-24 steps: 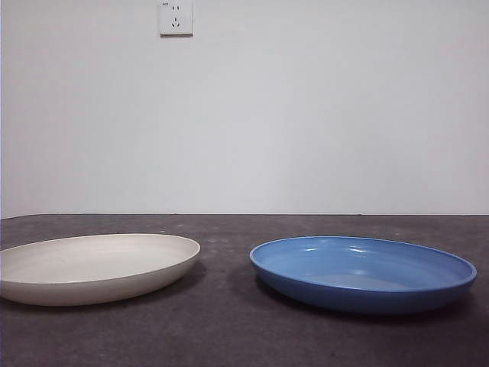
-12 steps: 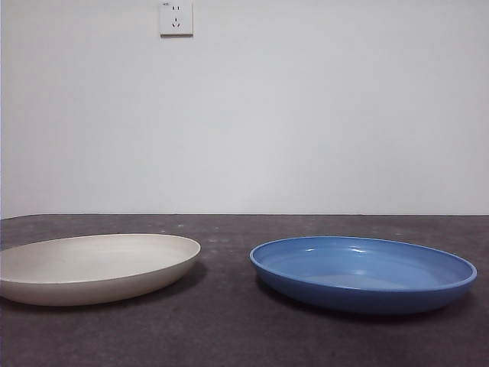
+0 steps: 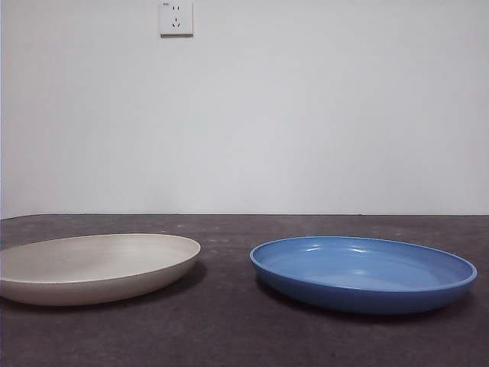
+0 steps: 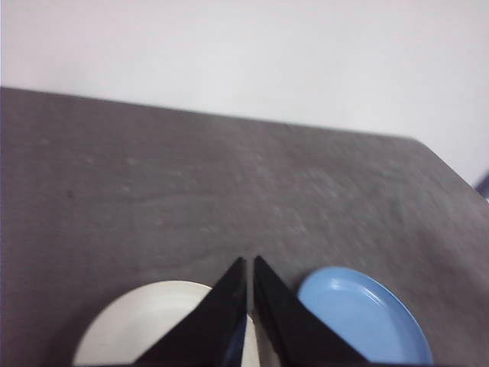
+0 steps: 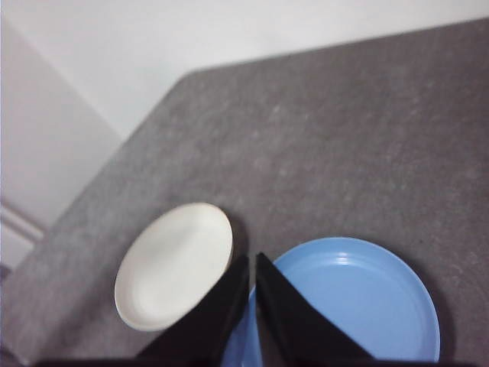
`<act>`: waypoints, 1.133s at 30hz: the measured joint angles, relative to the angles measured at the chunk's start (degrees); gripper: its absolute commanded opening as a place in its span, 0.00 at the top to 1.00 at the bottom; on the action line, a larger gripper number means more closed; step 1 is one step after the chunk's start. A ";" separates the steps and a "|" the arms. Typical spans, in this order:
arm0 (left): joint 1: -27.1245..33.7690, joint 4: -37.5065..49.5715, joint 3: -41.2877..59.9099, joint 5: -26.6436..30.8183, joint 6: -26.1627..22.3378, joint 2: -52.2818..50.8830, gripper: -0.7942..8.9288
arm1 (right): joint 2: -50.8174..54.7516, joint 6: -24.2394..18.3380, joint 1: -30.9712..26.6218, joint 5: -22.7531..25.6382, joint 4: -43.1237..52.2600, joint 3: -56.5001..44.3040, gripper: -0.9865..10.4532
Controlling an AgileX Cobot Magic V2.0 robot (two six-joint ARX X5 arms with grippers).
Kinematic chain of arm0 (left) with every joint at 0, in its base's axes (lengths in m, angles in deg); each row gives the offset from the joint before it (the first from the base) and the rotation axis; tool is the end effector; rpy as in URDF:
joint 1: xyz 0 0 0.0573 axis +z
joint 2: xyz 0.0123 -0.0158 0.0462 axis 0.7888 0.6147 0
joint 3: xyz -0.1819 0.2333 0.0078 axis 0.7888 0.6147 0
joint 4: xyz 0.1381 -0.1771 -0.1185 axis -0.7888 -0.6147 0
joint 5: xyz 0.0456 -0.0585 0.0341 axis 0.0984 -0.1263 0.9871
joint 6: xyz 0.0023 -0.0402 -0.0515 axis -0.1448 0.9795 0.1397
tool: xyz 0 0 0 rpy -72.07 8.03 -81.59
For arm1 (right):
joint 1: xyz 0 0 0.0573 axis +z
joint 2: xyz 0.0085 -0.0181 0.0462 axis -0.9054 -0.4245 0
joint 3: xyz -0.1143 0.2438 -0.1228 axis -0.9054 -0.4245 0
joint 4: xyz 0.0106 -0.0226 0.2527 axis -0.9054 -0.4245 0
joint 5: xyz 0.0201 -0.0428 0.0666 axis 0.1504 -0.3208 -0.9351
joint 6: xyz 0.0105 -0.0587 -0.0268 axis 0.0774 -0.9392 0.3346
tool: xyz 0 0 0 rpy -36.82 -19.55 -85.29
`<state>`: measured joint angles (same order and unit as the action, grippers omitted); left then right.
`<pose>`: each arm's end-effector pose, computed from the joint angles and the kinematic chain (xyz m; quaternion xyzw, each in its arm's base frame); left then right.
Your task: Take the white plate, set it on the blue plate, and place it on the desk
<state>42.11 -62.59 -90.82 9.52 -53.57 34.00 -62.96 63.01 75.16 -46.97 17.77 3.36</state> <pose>0.1049 -0.0345 0.3696 -0.1276 0.1598 -0.2359 0.9500 0.1150 0.0432 0.3546 0.1816 0.2315 0.2862 0.9119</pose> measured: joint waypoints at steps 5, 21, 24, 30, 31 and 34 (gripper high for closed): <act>-2.21 -1.20 -3.02 -5.31 -1.07 5.03 0.90 | -2.56 -4.42 0.33 -3.96 -1.99 2.89 0.91; -3.74 -1.16 -3.23 -7.21 -3.21 9.86 0.33 | -2.40 -8.79 0.33 -5.25 -1.33 3.28 0.60; -3.74 -0.87 -3.23 -7.21 -4.24 9.86 0.33 | -2.40 -8.79 0.33 -4.96 -1.27 3.28 0.46; -3.74 -0.70 -3.23 -7.21 -4.48 9.86 0.34 | -2.40 -8.81 0.33 -4.90 -1.25 3.28 0.43; -3.74 -0.72 -3.23 -7.21 -4.48 9.86 0.34 | -2.40 -8.81 0.33 -4.90 -1.25 3.28 0.43; -3.74 -0.83 -3.23 -7.21 -4.46 9.86 0.34 | -2.40 -8.81 0.33 -4.90 -1.25 3.28 0.43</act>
<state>38.38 -63.42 -94.06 2.31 -58.03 43.86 -65.37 54.20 75.49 -51.87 16.53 6.64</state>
